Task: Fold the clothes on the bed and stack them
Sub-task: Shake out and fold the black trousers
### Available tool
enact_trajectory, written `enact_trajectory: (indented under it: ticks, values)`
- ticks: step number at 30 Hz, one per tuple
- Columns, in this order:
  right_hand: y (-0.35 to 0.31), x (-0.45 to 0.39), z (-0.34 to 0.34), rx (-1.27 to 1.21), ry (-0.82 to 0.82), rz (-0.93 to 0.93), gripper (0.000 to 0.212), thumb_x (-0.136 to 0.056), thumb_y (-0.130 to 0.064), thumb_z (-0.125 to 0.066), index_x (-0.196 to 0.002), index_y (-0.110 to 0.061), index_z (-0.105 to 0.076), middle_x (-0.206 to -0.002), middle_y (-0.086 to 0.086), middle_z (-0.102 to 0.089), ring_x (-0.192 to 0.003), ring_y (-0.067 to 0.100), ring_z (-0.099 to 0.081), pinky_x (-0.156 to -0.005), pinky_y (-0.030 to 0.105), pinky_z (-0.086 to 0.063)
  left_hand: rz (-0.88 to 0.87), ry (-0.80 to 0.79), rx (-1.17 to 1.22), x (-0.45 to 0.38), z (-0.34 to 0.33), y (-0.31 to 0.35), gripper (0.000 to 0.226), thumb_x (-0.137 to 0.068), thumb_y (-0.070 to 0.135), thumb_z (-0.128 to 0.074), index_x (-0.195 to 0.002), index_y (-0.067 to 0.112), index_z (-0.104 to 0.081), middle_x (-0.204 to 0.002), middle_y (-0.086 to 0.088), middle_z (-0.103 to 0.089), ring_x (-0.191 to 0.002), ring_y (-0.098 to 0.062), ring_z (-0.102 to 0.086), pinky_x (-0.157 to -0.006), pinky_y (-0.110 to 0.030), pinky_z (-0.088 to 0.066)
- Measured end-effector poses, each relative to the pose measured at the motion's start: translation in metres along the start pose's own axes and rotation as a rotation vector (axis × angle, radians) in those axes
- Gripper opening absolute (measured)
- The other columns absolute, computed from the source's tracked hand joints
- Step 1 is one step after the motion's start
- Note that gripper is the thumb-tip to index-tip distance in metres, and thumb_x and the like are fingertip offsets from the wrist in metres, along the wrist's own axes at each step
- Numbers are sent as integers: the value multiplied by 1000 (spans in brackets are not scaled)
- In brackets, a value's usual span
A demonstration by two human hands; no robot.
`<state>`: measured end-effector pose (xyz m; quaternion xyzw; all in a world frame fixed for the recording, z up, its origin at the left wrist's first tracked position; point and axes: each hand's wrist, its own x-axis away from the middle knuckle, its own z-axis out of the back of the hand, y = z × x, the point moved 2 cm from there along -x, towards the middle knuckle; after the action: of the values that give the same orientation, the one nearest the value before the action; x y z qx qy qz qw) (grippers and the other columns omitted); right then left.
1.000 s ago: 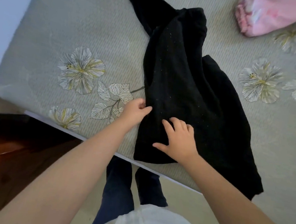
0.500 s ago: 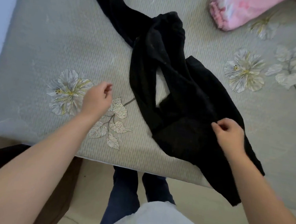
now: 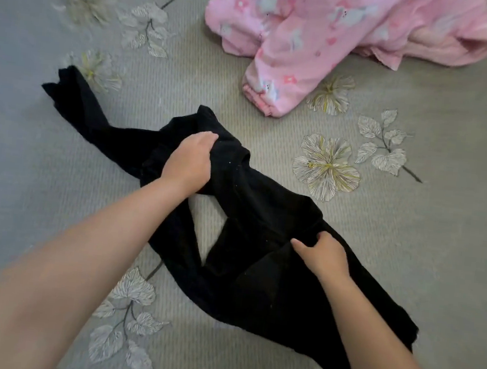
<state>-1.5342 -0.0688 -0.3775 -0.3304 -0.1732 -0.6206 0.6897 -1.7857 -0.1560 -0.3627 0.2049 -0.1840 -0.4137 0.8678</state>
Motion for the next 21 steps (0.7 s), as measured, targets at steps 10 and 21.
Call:
enact_trajectory:
  ticks: [10, 21]
  values:
    - [-8, -23, -4, 130, 250, 8, 36, -90, -39, -51, -98, -4, -51, -93, 12, -60, -88, 31, -58, -67, 32, -38, 9, -469, -560, -65, -33, 15, 39, -89, 8, -36, -127, 10, -44, -129, -10, -48, -124, -28, -38, -109, -49, -14]
    - [-16, -26, 77, 38, 171, 212, 14, -84, 0, -45, -78, 7, -56, -72, 12, -49, -74, 29, -50, -57, 28, -30, -53, -266, 126, -34, 69, 40, 14, -92, 6, -48, -93, -3, -59, -81, -11, -56, -73, -11, -51, -60, -16, -33]
